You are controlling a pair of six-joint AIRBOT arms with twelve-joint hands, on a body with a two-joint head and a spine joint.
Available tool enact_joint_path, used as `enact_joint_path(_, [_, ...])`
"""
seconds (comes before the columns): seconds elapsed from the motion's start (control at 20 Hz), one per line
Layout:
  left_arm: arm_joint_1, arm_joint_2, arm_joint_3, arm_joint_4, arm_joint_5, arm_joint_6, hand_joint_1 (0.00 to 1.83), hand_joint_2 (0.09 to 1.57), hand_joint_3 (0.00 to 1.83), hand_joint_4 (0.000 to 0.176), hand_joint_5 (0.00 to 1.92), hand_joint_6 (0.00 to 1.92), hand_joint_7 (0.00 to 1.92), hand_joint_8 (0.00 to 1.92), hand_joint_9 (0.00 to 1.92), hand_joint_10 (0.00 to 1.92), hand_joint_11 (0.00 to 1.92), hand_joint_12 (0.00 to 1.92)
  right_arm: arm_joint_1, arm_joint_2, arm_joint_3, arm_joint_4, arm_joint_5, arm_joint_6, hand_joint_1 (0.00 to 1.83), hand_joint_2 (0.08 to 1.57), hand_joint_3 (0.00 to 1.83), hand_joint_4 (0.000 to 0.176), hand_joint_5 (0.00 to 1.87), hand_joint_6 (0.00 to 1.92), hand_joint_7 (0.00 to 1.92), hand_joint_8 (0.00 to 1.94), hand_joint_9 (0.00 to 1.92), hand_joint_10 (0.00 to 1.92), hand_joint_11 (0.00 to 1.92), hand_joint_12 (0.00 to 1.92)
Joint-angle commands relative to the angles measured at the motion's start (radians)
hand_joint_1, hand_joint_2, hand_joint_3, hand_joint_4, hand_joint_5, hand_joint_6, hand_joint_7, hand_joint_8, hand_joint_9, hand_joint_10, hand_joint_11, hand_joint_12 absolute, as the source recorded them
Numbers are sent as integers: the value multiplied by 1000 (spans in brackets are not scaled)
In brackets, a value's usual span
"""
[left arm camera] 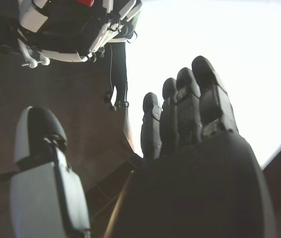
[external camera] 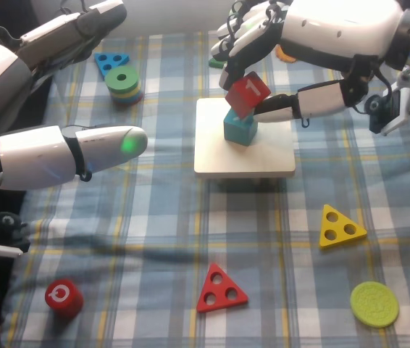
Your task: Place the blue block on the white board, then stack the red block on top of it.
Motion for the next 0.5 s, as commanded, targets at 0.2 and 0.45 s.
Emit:
enact_joint_path(0.2, [-6,5,2,15,-119,-10,814,905,0,97,291,1,227,1,191,1,0,529,17,-9,2,26,98,4,1160,1098,0,0,1010,925,715,2,556,5,4,1018])
enact_joint_path(0.45, [-7,4,4,15,-118,-10,816,905,1,99,281,0,224,0,186,0,0,503,17,-10,5,21,93,4,1165,1090,0,0,1029,894,720,1,564,4,2,1016])
